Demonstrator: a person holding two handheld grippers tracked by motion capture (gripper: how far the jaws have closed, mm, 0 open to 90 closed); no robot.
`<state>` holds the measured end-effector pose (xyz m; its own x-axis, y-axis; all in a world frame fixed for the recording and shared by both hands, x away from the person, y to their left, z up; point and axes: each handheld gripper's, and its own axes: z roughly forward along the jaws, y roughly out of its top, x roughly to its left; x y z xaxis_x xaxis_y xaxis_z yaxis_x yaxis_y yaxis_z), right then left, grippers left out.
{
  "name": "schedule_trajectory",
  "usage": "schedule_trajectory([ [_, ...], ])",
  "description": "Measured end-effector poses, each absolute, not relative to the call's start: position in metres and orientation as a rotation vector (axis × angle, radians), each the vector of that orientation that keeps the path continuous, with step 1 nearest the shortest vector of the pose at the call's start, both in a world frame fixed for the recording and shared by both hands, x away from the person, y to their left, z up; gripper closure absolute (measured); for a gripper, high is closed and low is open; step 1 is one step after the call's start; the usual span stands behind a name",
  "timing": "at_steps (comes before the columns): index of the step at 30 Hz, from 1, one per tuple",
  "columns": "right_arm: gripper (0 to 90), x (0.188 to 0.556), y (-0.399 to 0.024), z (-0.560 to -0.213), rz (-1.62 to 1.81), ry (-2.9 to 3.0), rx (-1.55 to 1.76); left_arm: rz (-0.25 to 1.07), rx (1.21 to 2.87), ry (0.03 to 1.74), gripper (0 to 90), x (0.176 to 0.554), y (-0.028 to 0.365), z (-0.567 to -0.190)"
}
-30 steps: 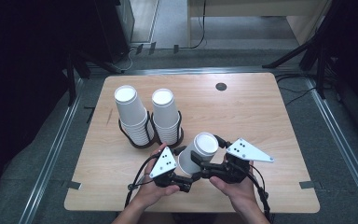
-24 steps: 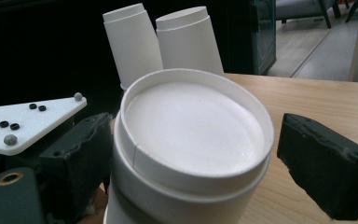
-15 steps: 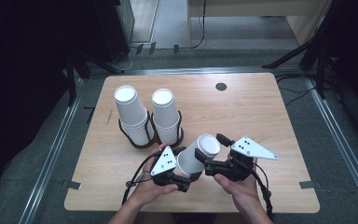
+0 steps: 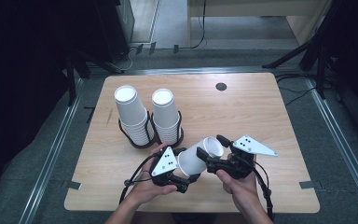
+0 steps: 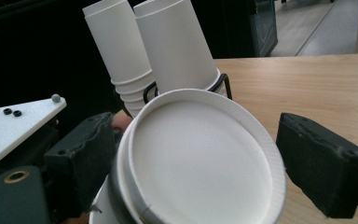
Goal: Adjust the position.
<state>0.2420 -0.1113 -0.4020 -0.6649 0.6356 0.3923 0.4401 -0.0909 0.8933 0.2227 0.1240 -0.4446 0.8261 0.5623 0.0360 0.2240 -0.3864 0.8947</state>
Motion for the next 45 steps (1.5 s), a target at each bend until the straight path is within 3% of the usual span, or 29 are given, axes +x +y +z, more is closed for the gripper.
schedule_trajectory([
  [45,27.7,0.241,-0.121,-0.409,2.0,1.912,1.271,0.399,1.974,0.593,5.7,0.222,0.121,-0.446],
])
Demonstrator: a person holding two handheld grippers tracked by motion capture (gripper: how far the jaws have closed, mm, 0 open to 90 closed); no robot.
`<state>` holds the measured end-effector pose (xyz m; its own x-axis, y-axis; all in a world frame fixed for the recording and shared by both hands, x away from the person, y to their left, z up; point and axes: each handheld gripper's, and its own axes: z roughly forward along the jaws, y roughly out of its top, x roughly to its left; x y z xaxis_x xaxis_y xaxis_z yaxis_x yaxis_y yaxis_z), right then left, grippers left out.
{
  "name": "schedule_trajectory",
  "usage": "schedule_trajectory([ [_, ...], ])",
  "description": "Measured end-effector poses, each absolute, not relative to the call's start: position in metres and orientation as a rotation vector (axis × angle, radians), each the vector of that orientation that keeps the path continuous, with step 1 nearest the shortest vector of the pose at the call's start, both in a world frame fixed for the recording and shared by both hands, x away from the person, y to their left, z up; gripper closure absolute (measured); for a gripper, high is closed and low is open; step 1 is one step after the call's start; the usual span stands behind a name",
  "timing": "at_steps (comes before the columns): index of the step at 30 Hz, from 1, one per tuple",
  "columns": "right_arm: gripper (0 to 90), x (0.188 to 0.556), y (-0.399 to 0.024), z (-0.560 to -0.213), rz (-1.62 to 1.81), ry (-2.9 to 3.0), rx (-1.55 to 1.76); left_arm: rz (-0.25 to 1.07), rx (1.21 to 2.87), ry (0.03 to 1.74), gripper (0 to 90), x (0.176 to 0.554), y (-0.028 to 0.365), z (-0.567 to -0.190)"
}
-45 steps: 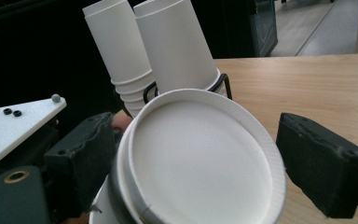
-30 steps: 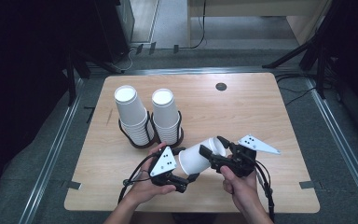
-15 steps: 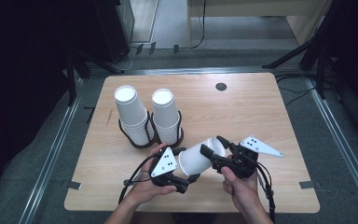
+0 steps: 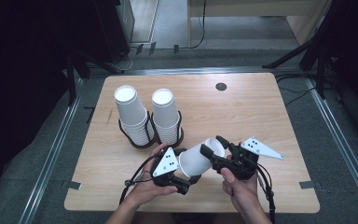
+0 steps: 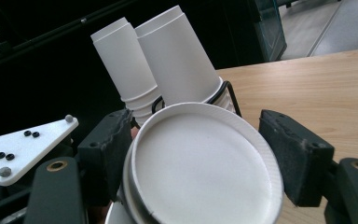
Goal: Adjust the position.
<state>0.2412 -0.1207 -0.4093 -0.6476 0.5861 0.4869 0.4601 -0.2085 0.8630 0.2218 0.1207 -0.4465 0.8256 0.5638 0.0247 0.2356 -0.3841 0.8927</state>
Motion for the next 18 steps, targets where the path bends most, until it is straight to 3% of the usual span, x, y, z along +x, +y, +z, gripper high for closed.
schedule_trajectory([
  [18,28.2,0.2412,-0.1242,-0.4098,2.017,1.871,1.3,0.385,1.912,0.619,0.0,0.2238,0.1279,-0.4447],
])
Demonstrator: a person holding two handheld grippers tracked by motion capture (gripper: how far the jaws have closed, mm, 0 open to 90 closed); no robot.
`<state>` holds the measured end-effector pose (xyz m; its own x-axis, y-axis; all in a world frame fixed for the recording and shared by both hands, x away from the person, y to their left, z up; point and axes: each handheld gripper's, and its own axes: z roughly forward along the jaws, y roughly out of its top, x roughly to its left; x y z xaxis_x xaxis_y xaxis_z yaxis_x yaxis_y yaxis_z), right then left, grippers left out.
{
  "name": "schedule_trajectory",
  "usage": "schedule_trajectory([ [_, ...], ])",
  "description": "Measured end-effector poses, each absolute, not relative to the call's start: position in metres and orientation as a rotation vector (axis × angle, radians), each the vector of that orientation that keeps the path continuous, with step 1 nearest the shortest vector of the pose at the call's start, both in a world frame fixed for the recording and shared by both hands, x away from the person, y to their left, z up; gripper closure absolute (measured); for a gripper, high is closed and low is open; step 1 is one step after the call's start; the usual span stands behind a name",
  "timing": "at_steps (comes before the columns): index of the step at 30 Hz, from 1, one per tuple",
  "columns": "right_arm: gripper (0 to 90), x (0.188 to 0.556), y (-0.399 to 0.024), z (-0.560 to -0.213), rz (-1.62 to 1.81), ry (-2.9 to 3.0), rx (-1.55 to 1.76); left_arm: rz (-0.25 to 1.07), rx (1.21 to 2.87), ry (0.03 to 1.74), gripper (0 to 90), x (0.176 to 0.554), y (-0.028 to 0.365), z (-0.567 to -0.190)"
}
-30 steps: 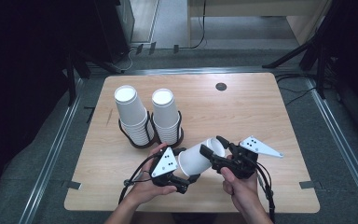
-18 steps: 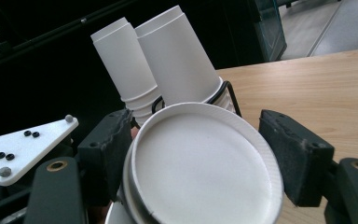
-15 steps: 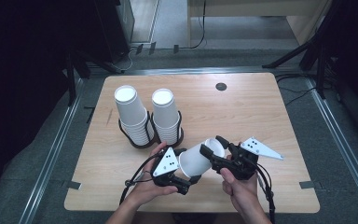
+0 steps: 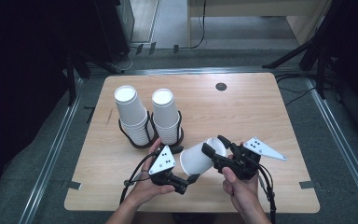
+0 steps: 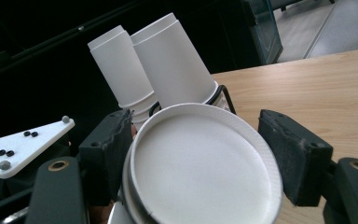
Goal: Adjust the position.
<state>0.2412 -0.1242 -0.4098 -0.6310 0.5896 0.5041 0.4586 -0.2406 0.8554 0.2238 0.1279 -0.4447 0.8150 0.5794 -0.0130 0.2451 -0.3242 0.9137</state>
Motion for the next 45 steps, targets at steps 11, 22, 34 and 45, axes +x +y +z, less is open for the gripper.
schedule_trajectory([
  [11,28.4,0.245,-0.132,-0.412,2.06,1.806,1.384,0.391,1.895,0.62,0.0,0.224,0.128,-0.449],
  [22,28.5,0.248,-0.138,-0.416,2.128,1.761,1.475,0.381,1.882,0.616,0.0,0.223,0.127,-0.451],
  [34,28.5,0.251,-0.139,-0.421,2.197,1.765,1.539,0.383,1.873,0.612,0.0,0.222,0.125,-0.452],
  [45,28.6,0.252,-0.134,-0.424,2.242,1.803,1.538,0.356,1.83,0.61,0.0,0.223,0.128,-0.451],
])
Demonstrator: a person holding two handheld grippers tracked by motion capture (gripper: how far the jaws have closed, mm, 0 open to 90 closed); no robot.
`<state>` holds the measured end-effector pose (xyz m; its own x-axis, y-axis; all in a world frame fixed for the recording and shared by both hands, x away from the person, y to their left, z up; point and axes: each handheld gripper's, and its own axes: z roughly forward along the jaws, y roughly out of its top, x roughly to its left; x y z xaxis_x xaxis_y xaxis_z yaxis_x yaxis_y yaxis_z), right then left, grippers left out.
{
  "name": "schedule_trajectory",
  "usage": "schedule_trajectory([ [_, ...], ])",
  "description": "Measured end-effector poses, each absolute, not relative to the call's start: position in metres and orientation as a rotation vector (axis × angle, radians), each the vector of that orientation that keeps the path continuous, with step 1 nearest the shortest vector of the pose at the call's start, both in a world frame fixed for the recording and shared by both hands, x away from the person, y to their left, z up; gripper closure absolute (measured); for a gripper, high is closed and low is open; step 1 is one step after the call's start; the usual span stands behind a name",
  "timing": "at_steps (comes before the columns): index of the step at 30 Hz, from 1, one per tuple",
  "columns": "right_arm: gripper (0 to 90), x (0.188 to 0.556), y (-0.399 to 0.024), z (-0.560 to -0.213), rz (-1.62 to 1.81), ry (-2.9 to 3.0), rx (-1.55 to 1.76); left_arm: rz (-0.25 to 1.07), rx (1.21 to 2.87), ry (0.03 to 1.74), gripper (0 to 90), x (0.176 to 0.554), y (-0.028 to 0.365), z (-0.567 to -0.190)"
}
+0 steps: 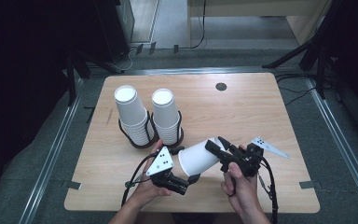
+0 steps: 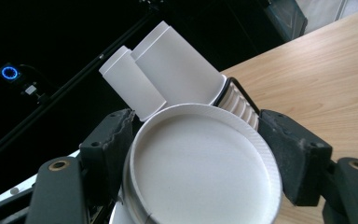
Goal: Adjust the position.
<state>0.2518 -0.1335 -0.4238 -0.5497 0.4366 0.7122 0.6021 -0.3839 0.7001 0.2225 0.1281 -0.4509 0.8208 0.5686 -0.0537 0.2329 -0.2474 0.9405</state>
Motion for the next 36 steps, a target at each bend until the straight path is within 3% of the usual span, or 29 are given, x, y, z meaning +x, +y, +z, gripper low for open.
schedule_trajectory([
  [13,28.5,0.252,-0.1302,-0.4281,-2.048,-1.625,-1.401,0.336,1.823,0.582,0.0,0.2221,0.1284,-0.4512],
  [23,27.7,0.2562,-0.1317,-0.431,-2.023,-1.631,-1.362,0.358,1.842,0.561,7.1,0.2215,0.1314,-0.4511],
  [36,21.6,0.2575,-0.1304,-0.4237,-2.015,-1.851,-1.302,0.349,1.887,0.541,8.7,0.2234,0.1332,-0.4504],
])
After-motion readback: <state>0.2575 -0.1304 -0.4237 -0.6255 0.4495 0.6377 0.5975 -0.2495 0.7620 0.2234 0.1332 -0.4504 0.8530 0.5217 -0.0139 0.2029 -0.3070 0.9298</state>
